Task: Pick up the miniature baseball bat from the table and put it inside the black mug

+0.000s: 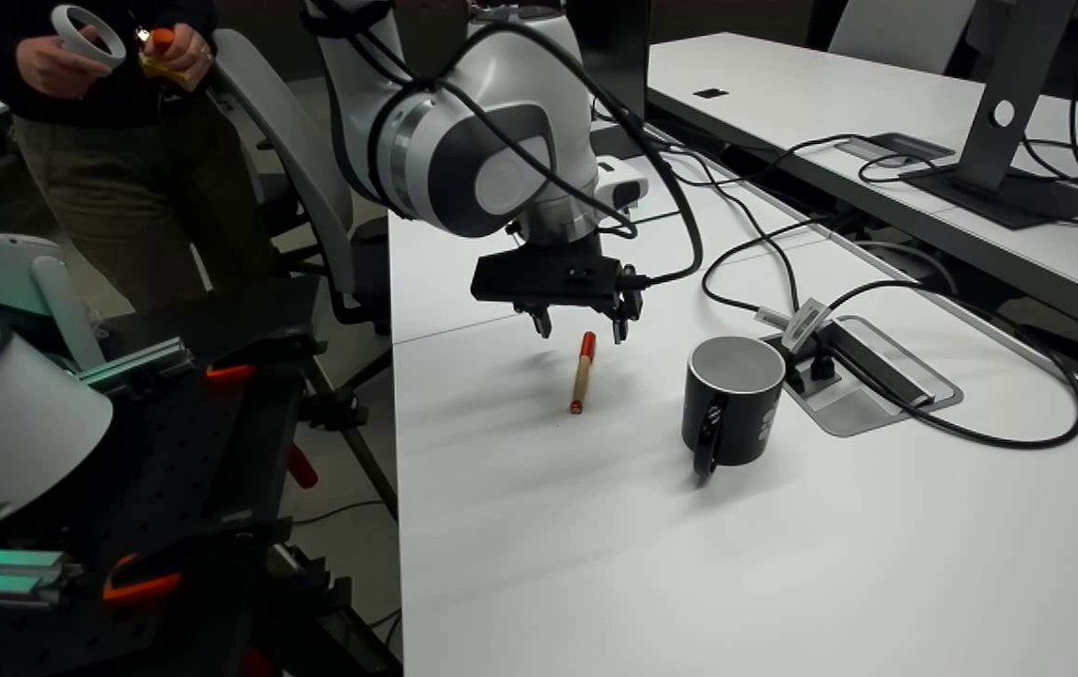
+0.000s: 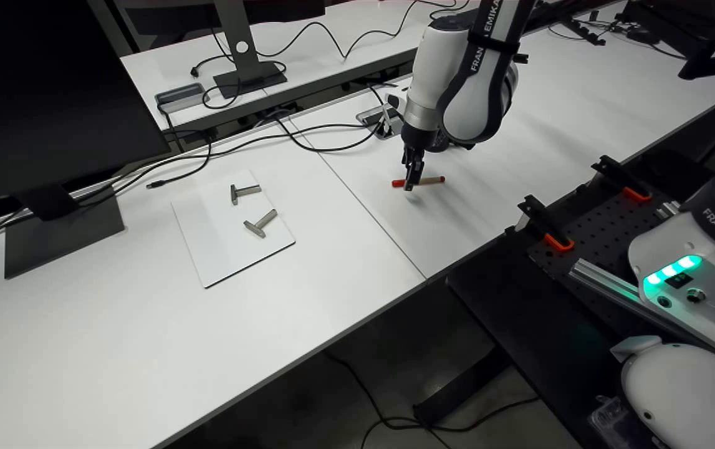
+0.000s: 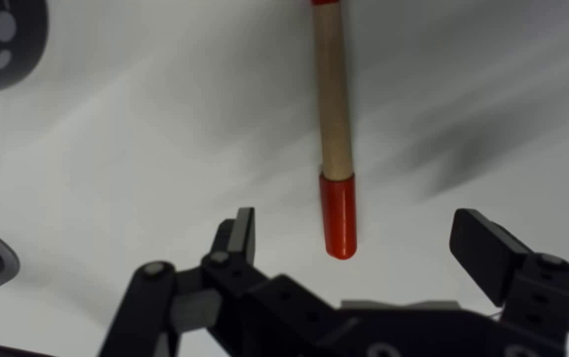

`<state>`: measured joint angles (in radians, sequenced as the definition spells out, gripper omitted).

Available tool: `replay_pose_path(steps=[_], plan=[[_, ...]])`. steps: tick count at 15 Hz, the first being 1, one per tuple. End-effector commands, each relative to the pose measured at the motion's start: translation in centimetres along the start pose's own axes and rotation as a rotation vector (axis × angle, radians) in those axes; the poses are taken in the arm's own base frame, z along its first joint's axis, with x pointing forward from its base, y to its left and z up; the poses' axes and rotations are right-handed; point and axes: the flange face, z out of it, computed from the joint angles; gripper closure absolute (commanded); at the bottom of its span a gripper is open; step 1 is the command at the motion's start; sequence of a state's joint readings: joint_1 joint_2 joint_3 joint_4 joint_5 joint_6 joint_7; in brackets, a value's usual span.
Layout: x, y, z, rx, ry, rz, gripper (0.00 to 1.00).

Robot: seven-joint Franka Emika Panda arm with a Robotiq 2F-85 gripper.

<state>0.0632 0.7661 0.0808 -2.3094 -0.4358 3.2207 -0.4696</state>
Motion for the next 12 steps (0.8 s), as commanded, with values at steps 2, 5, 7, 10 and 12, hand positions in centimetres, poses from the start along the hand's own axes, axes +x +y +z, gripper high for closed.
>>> replay_pose_path(steps=[2, 5, 7, 10, 12], plan=[[0.52, -0.13, 0.37, -0.015, -0.015, 0.002, 0.00], [0.79, -0.34, 0.48, -0.014, -0.011, -0.003, 0.00], [0.98, -0.45, 0.57, -0.011, -0.006, -0.007, 0.00], [1.24, -0.35, 0.80, -0.012, -0.007, -0.009, 0.00], [1.22, -0.14, 1.06, -0.014, -0.019, -0.001, 0.00]])
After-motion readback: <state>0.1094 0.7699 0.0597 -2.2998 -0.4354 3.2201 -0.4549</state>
